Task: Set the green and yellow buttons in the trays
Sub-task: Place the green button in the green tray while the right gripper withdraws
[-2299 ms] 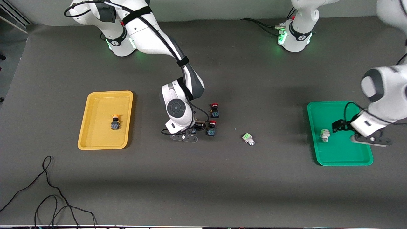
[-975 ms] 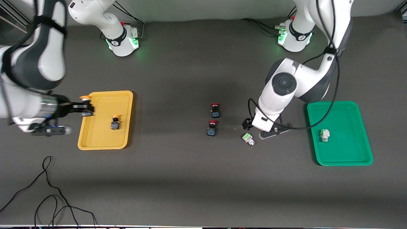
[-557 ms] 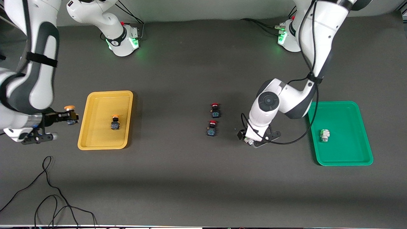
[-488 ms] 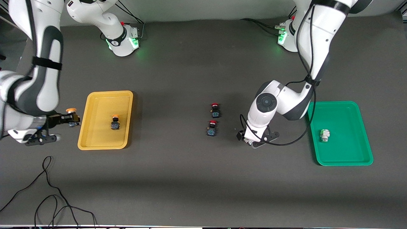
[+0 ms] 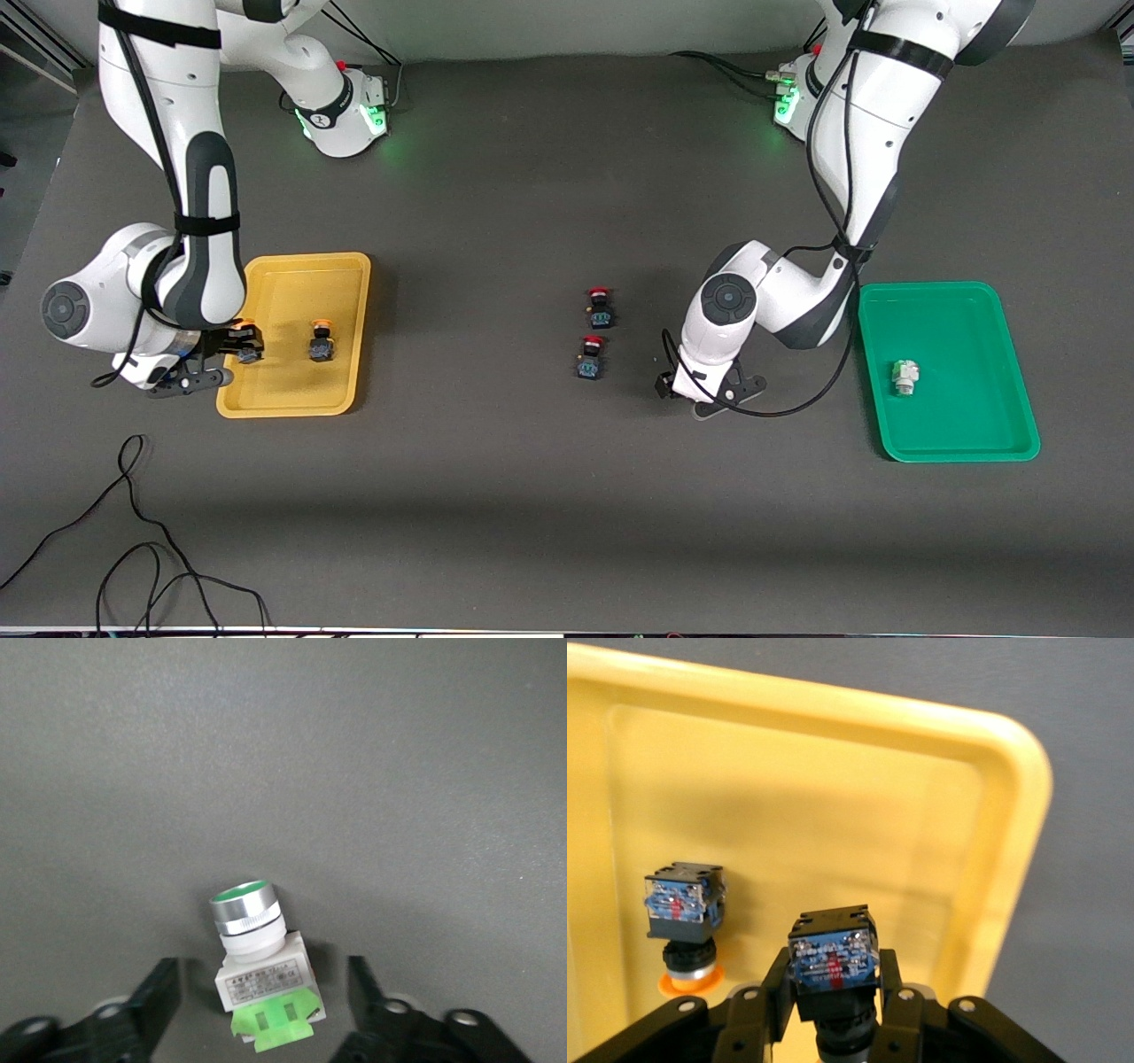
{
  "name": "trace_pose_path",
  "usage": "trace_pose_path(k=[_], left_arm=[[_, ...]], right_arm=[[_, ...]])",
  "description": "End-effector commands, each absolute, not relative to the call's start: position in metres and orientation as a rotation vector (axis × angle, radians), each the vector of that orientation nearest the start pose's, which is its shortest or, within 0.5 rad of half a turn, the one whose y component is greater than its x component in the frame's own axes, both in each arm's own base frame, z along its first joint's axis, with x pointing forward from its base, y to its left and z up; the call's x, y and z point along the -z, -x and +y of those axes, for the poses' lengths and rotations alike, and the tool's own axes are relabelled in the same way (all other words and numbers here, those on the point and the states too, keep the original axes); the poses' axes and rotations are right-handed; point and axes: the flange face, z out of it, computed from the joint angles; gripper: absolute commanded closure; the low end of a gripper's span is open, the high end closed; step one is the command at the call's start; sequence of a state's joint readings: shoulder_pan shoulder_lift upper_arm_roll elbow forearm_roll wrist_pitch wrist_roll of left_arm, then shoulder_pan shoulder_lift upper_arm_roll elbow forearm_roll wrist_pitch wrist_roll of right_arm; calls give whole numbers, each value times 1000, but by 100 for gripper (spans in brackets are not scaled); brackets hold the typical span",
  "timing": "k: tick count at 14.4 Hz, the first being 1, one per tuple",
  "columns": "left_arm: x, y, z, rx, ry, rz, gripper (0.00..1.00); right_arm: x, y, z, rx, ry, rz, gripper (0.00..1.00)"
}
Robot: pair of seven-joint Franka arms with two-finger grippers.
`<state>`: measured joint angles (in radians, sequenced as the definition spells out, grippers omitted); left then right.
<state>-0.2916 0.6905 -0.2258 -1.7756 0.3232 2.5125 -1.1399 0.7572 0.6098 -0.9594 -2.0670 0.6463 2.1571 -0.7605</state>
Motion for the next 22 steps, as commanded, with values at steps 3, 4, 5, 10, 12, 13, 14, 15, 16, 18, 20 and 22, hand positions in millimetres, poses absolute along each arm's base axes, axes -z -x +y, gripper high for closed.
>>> trace_pose_path(k=[3, 4, 5, 10, 12, 13, 14, 15, 16, 18, 20, 22], left_arm=[[-189, -585, -327, 194, 3071, -661, 100], [-189, -585, -325, 194, 3068, -657, 100], [-202, -589, -324, 215, 3066, -647, 100], [-308, -593, -283, 139, 3007, -548, 100], [-345, -590, -260, 27, 3045, -434, 100], [-368, -594, -235, 2, 3062, -373, 100], [-388, -596, -207, -27, 3064, -288, 100], [-405, -596, -180, -54, 3060, -193, 100], [-416, -598, -143, -86, 3058, -138, 100], [-419, -607, -66, -131, 3066, -12, 100], [-401, -614, 18, -132, 3084, 95, 100], [-363, -615, 87, -107, 3105, 129, 100]], right_arm=[[-190, -558, -81, -162, 3028, -290, 100], [-192, -558, -79, -163, 3018, -281, 55], [-195, -557, -78, -169, 2998, -275, 2], [-306, -578, -72, -271, 2964, -220, 1], [-376, -592, -50, -307, 2966, -132, 0], [-406, -596, -40, -318, 2970, -92, 1], [-433, -599, -30, -330, 2970, -67, 0], [-464, -603, -20, -306, 2984, -59, 0], [-489, -606, -12, -292, 2997, -36, 1], [-540, -605, -3, -259, 3014, 44, 1], [-590, -600, -3, -164, 3031, 57, 0], [-613, -589, -12, -156, 3027, 73, 0]])
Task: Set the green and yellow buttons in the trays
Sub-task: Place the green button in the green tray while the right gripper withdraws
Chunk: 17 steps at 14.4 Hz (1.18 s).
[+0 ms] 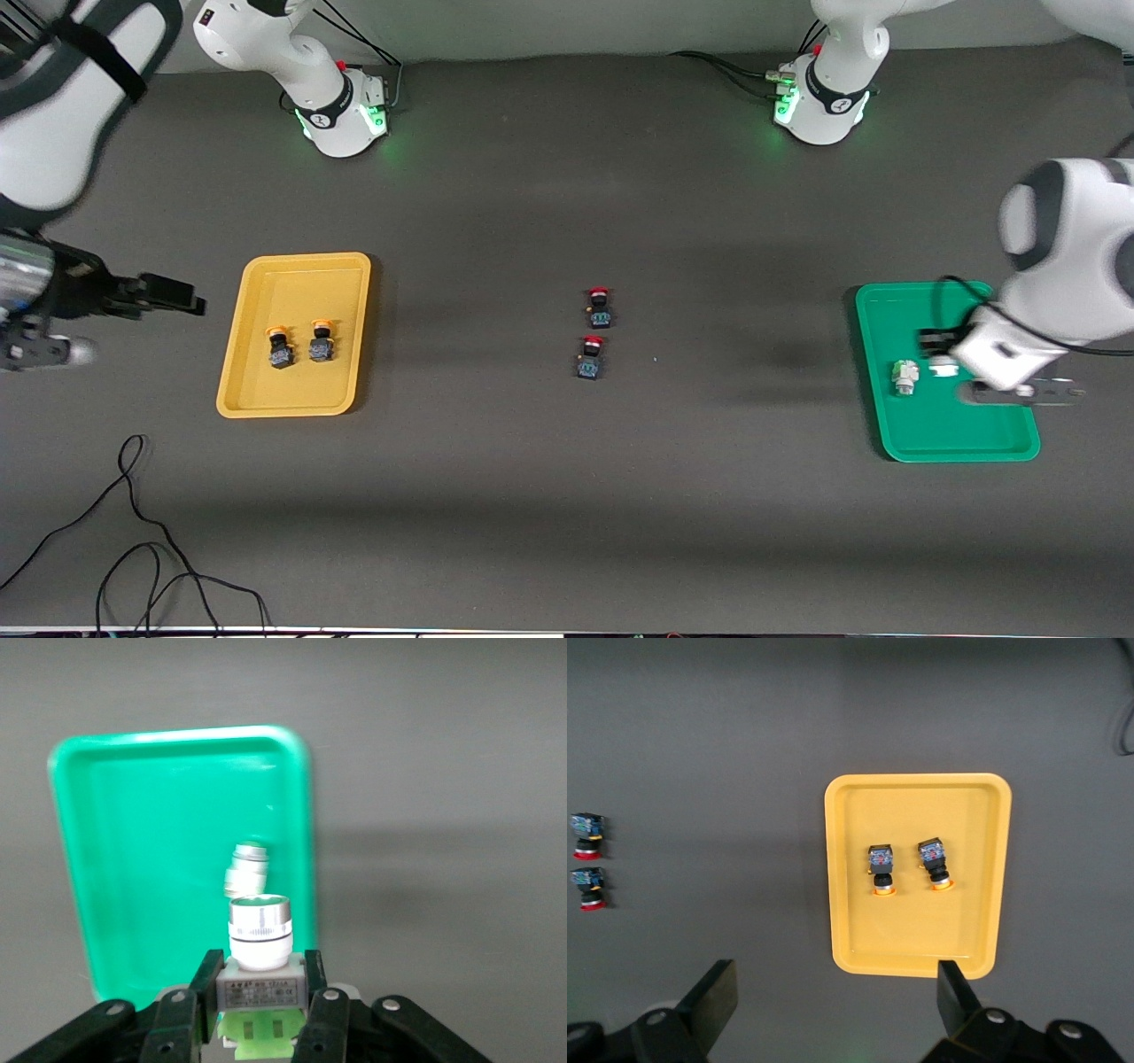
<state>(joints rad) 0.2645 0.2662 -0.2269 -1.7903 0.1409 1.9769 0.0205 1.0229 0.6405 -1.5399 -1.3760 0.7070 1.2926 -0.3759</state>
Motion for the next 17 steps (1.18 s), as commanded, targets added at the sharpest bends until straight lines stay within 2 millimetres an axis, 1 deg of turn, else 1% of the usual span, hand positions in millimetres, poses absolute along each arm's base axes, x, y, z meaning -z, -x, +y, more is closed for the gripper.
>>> trace_pose_path(k=[1, 2, 3, 4, 5, 6, 7, 8, 9, 10, 11, 12, 13, 14, 15, 17], left_arm=[[-338, -614, 107, -91, 3115, 126, 100], [-311, -612, 122, -68, 3124, 115, 100], [-288, -607, 134, -41, 3128, 107, 100], [-266, -606, 135, -15, 3136, 112, 100], [-248, -605, 138, -15, 3139, 113, 100], [-235, -602, 148, -33, 3137, 96, 100], [-224, -601, 150, -44, 3143, 93, 98], [-221, -601, 152, -42, 3143, 90, 85], [-219, -601, 152, -46, 3145, 92, 54], [-221, -601, 152, -42, 3143, 90, 26], [-228, -602, 153, -34, 3139, 96, 4], [-239, -604, 152, -23, 3131, 100, 2], [-255, -605, 153, -9, 3119, 103, 1], [-275, -605, 153, -3, 3106, 140, 1], [-300, -605, 155, -4, 3091, 184, 1], [-363, -599, 152, -27, 3059, 215, 1]], right_arm=[[-617, -586, -16, -154, 3026, 81, 0], [-623, -583, -24, -140, 3028, 87, 0], [-621, -582, -25, -147, 3023, 91, 0], [-621, -582, -25, -150, 3022, 91, 0], [-620, -582, -23, -154, 3021, 87, 0], [-620, -582, -14, -157, 3022, 76, 0], [-619, -582, -9, -159, 3026, 68, 0], [-620, -582, -6, -159, 3028, 65, 0], [-619, -582, 1, -164, 3032, 50, 0], [-621, -579, 6, -168, 3052, 46, 0], [-622, -578, 8, -177, 3071, 45, 0], [-621, -579, 9, -181, 3071, 40, 0], [-621, -579, 6, -183, 3069, 45, 0], [-621, -580, 4, -181, 3069, 44, 0], [-619, -581, 4, -186, 3066, 42, 0], [-613, -585, -1, -203, 3058, 43, 0]])
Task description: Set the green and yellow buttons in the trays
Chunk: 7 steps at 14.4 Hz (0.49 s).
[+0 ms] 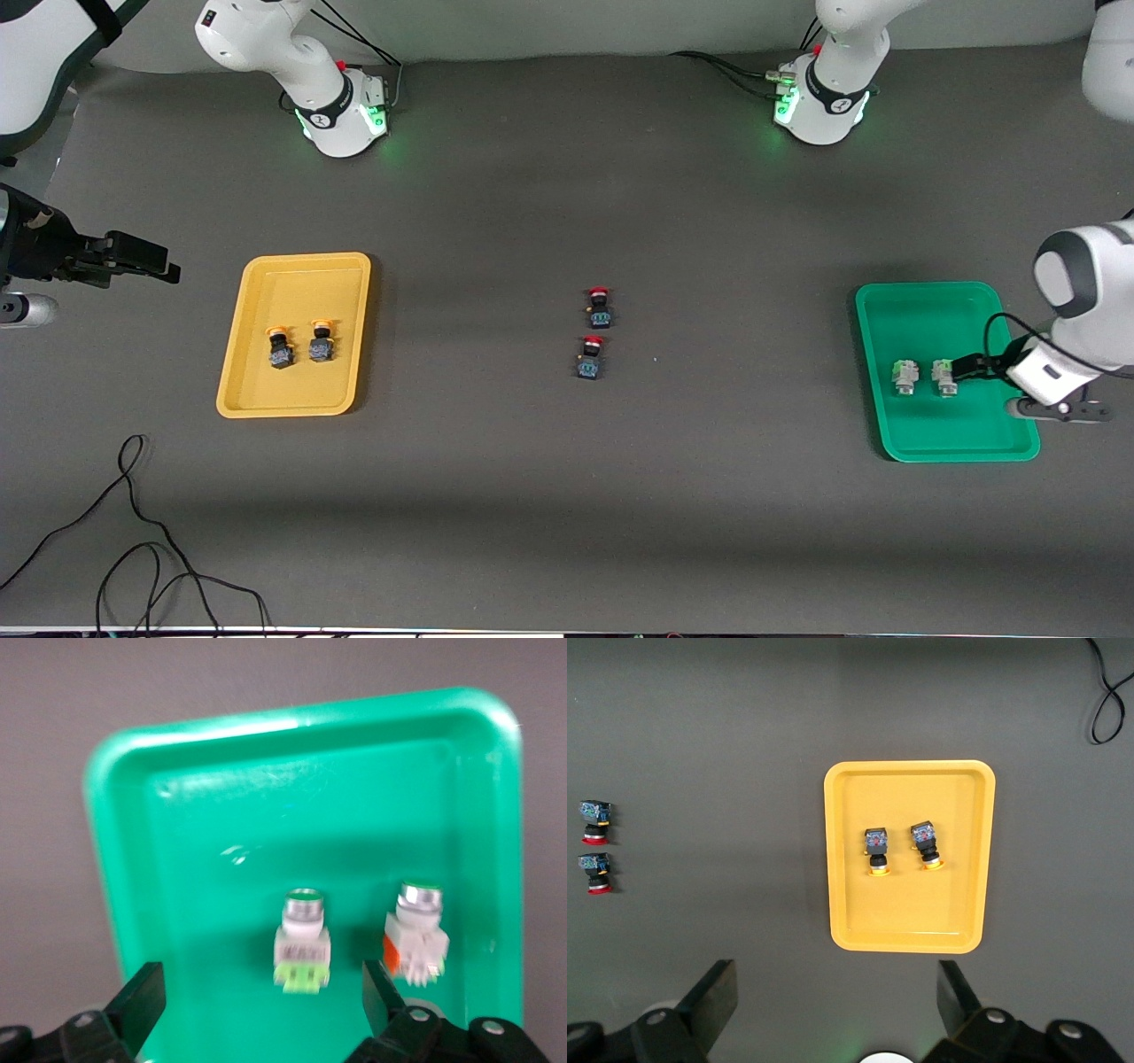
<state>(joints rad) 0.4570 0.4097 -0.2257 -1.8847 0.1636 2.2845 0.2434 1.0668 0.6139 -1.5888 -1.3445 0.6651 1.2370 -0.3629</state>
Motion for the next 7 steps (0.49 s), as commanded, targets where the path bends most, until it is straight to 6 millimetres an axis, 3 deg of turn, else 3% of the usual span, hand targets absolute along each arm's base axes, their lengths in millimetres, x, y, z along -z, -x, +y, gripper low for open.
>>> trace_pose_path(k=[1, 4, 7], left_arm=[[-400, -594, 148, -45, 3049, 206, 1], [-497, -582, 121, -89, 3029, 218, 1], [-562, -580, 86, -93, 3036, 256, 1]], right_arm=[[-613, -588, -2, -203, 3051, 29, 0], [-615, -597, -9, -225, 3058, -24, 0], [-616, -601, -23, -259, 3032, -5, 0]])
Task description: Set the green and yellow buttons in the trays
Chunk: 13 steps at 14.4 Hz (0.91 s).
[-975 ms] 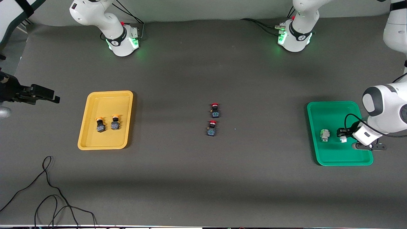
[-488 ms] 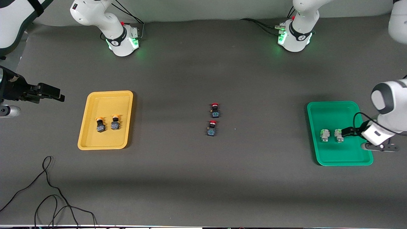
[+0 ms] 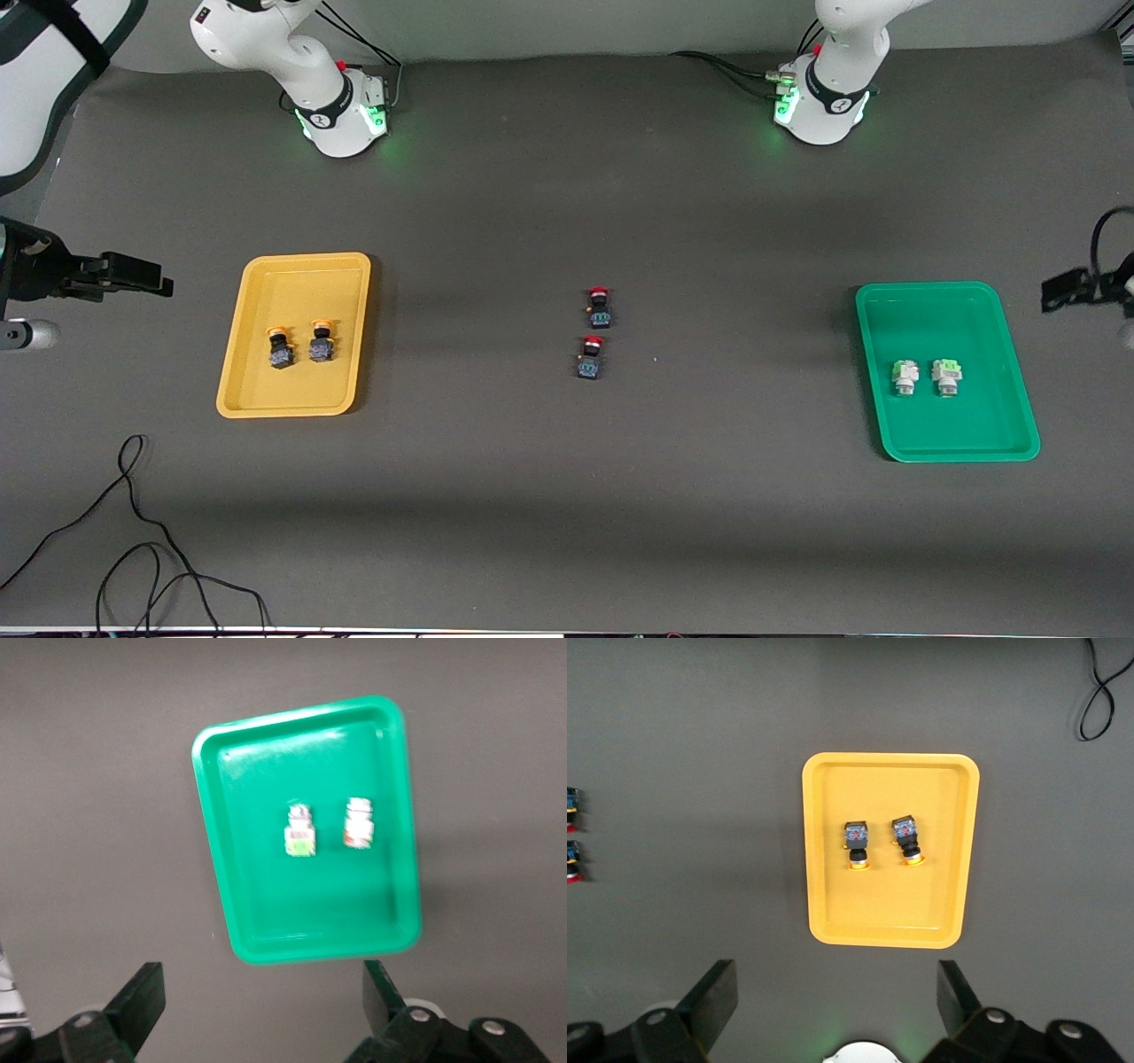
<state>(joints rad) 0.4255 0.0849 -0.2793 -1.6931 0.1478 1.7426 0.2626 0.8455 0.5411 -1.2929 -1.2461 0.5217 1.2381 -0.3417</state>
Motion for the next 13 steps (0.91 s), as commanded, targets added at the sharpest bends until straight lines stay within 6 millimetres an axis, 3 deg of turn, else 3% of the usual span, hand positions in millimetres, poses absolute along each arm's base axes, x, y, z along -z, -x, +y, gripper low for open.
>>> trace_pose_path(k=[1, 5, 7, 8, 11, 13], left_arm=[[-574, -580, 72, -79, 3038, 286, 1], [-599, -572, 20, -3, 3070, 360, 1], [-600, -573, 11, 6, 3073, 339, 1], [-601, -574, -4, 19, 3071, 367, 1], [-602, -573, -40, 35, 3063, 306, 1], [-602, -573, -46, 39, 3063, 308, 1]], right_arm=[[-618, -600, -22, -268, 3037, 3, 0], [-622, -595, -9, -287, 3063, 35, 0], [-624, -592, -2, -290, 3076, 31, 0], [-622, -589, 0, -300, 3079, 18, 0], [-624, -564, 9, -227, 3121, -54, 0], [-620, -549, 8, -189, 3119, -62, 0]])
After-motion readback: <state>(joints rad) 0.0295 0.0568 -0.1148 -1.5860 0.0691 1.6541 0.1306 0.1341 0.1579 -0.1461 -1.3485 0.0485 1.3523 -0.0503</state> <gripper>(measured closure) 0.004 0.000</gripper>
